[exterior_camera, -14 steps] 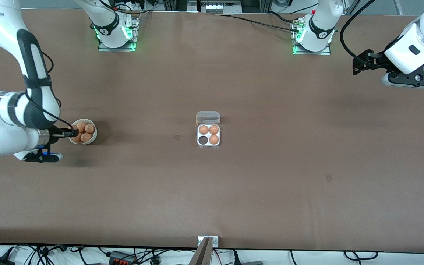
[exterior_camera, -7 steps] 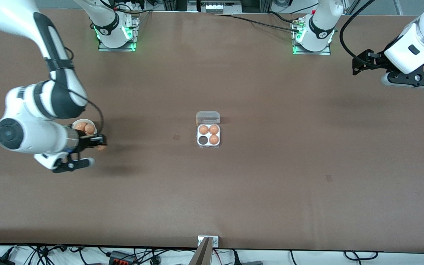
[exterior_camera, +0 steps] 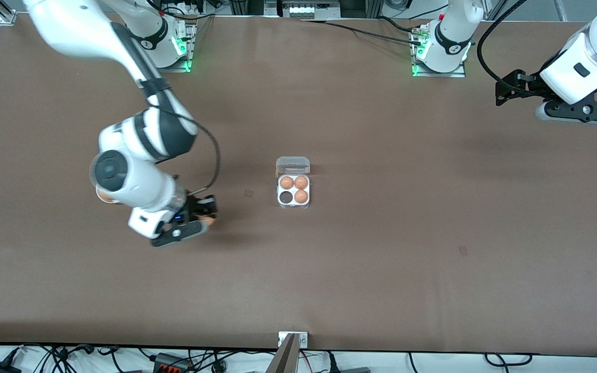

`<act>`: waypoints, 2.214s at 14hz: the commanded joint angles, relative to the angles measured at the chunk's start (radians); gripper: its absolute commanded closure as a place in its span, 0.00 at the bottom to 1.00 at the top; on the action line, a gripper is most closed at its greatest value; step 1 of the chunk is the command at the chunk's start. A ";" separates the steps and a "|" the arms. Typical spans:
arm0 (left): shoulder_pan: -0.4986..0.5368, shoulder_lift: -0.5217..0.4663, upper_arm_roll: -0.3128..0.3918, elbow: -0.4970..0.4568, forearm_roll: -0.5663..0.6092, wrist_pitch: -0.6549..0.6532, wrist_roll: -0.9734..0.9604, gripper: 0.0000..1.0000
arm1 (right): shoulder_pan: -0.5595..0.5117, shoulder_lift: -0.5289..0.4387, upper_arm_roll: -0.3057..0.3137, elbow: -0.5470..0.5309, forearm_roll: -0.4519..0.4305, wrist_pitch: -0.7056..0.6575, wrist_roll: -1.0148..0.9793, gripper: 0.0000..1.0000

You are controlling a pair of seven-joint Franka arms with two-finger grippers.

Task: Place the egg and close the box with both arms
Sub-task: 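Lift the egg and carry it over the egg box's empty slot, then lower the egg into the empty slot and open the right gripper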

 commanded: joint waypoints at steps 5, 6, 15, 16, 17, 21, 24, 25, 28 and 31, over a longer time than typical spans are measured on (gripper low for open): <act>-0.002 0.015 -0.005 0.035 -0.001 -0.022 0.009 0.00 | 0.141 0.083 -0.002 0.035 0.016 0.098 0.131 0.92; -0.002 0.015 -0.005 0.035 0.000 -0.022 0.009 0.00 | 0.149 0.103 -0.002 0.041 0.021 0.114 0.149 0.92; -0.001 0.015 -0.005 0.035 -0.003 -0.022 0.012 0.00 | 0.242 0.163 -0.004 0.041 0.022 0.140 0.252 0.91; -0.001 0.015 -0.005 0.035 -0.003 -0.022 0.012 0.00 | 0.242 0.169 -0.004 0.041 0.021 0.142 0.252 0.91; -0.001 0.015 -0.005 0.035 -0.003 -0.022 0.012 0.00 | 0.244 0.174 -0.004 0.042 0.021 0.143 0.255 0.91; -0.002 0.015 -0.005 0.035 -0.004 -0.022 0.008 0.00 | 0.258 0.197 -0.004 0.043 0.022 0.197 0.251 0.91; -0.002 0.015 -0.005 0.035 -0.004 -0.022 0.005 0.00 | 0.264 0.206 -0.004 0.043 0.022 0.198 0.262 0.91; -0.002 0.015 -0.005 0.035 -0.004 -0.022 0.005 0.00 | 0.267 0.204 -0.004 0.043 0.022 0.197 0.274 0.91; -0.002 0.015 -0.005 0.035 -0.004 -0.022 0.002 0.00 | 0.272 0.200 -0.004 0.041 0.016 0.188 0.280 0.89; -0.004 0.015 -0.005 0.035 -0.006 -0.022 0.000 0.00 | 0.267 0.195 -0.006 0.043 0.019 0.185 0.282 0.00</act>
